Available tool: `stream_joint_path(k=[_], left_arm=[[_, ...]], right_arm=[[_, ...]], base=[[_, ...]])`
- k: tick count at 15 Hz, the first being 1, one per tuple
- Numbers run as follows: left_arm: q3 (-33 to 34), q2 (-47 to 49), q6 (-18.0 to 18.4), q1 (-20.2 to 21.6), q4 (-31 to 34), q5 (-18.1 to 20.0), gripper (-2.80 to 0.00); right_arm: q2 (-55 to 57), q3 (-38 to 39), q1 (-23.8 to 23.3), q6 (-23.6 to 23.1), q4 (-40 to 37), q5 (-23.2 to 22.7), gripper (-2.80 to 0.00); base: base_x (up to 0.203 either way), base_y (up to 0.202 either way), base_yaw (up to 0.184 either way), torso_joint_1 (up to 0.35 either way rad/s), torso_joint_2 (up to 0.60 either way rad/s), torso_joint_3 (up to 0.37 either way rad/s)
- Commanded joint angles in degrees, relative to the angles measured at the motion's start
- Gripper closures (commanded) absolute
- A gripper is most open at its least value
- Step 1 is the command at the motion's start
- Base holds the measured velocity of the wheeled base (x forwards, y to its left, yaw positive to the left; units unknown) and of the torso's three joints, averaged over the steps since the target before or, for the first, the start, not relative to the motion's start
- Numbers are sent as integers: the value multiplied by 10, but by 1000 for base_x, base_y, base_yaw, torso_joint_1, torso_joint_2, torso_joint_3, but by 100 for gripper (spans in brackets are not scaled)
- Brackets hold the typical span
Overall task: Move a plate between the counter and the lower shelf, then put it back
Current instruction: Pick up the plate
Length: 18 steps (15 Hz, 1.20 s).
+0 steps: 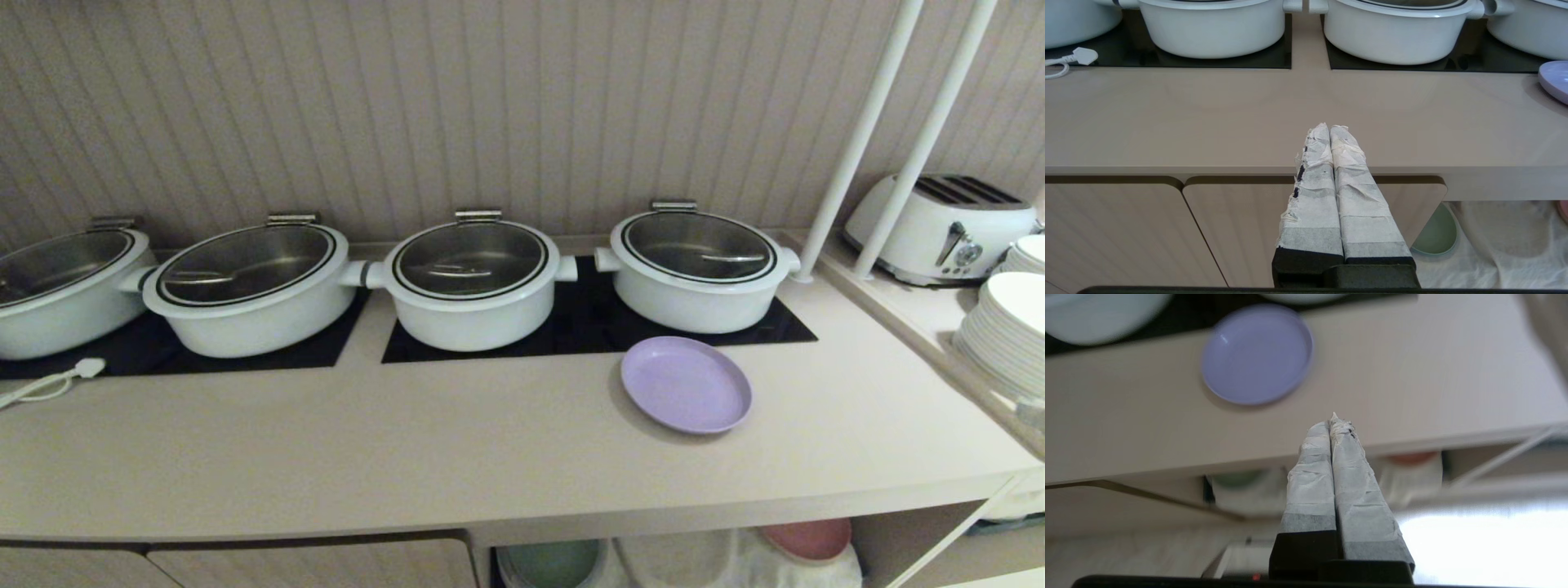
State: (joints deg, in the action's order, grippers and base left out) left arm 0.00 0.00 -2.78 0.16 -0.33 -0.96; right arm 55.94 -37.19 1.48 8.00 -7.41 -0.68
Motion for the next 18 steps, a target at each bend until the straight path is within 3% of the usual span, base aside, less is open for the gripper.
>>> stream_joint_path(k=[1, 7, 11, 18], left_arm=[[0, 0, -1, 0, 0, 0, 0], [0, 0, -1, 1, 0, 0, 0], [0, 0, -1, 0, -1, 0, 0], [0, 0, -1, 0, 0, 0, 0]], right_arm=[[156, -24, -6, 7, -2, 1, 0], [362, -114, -17, 8, -2, 2, 0], [462, -190, -17, -35, -23, 1, 0], [538, -366, -17, -52, -201, 1, 0]], base=[[0, 0, 0, 0, 0, 0], [0, 0, 0, 0, 0, 0], [0, 0, 0, 0, 0, 0], [0, 0, 0, 0, 0, 0]])
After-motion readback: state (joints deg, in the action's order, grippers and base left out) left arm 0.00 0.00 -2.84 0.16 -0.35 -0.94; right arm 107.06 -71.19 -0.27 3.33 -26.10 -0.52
